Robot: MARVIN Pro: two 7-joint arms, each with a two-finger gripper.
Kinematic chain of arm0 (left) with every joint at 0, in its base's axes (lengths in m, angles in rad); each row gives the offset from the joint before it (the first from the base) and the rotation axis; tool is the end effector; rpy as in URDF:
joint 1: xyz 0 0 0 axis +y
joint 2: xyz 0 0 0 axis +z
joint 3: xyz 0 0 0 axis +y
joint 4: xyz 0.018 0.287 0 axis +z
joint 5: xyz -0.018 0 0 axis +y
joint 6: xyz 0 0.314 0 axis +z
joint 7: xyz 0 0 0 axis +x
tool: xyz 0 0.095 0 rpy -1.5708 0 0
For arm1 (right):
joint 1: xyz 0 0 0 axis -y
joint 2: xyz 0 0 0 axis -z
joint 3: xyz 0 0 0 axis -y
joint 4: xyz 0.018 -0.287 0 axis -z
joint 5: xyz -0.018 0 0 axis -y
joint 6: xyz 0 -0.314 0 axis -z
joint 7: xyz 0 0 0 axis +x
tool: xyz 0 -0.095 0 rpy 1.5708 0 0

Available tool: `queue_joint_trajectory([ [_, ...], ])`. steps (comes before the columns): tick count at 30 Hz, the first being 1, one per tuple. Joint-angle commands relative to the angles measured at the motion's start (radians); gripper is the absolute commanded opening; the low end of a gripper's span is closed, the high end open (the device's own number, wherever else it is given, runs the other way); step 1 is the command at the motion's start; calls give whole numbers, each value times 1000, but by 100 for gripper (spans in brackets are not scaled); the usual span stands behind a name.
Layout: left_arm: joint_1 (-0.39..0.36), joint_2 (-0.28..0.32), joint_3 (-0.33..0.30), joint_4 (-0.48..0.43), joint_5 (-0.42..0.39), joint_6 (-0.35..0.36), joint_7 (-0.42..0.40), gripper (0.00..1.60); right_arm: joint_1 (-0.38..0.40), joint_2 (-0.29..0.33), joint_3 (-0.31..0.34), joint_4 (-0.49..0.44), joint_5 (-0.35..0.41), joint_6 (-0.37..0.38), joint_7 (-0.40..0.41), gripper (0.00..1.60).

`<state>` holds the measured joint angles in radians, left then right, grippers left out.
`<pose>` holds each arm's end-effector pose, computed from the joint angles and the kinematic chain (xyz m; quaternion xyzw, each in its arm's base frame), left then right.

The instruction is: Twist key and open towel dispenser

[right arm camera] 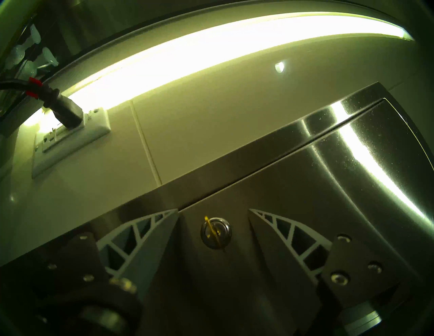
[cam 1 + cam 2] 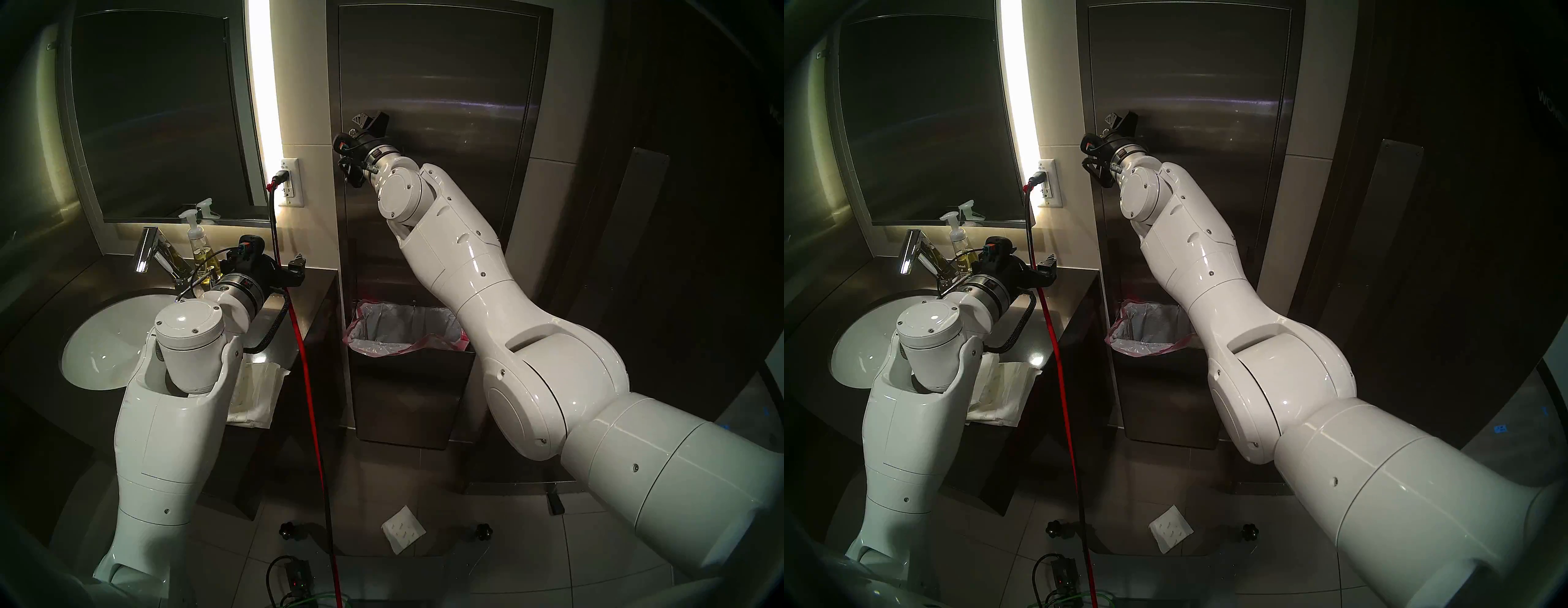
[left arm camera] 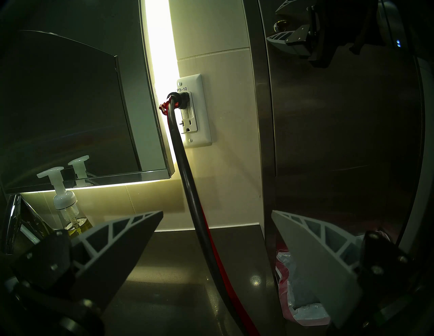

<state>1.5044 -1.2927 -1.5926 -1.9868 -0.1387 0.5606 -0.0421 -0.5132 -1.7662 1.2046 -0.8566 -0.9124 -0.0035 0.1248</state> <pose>0.4174 0.0500 -0.1553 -0.7340 0.0750 -0.6742 0.0326 0.6117 0.2269 -0.0169 0.4250 0.4596 0.7349 0.2609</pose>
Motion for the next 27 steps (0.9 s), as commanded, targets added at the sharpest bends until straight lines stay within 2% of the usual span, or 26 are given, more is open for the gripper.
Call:
queue_joint_trajectory([
  [1,-14,-2,-2,-10,-2,1,0,160,28,-12,0,-16,-3,0,-8,0],
  [9,-14,-3,-2,-10,0,2,-2,160,-34,-24,49,-84,34,52,-5,0],
  [13,-14,-4,-3,-10,1,1,-3,160,-89,-40,102,-133,88,97,5,0],
  [22,-14,-6,-4,-10,3,1,-5,160,-150,-101,206,-202,214,177,10,0],
  [26,-14,-6,-4,-10,4,2,-6,160,-155,-101,205,-216,228,165,18,0],
  [27,-14,-7,-4,-10,4,3,-6,160,-151,-89,185,-214,212,151,22,0],
])
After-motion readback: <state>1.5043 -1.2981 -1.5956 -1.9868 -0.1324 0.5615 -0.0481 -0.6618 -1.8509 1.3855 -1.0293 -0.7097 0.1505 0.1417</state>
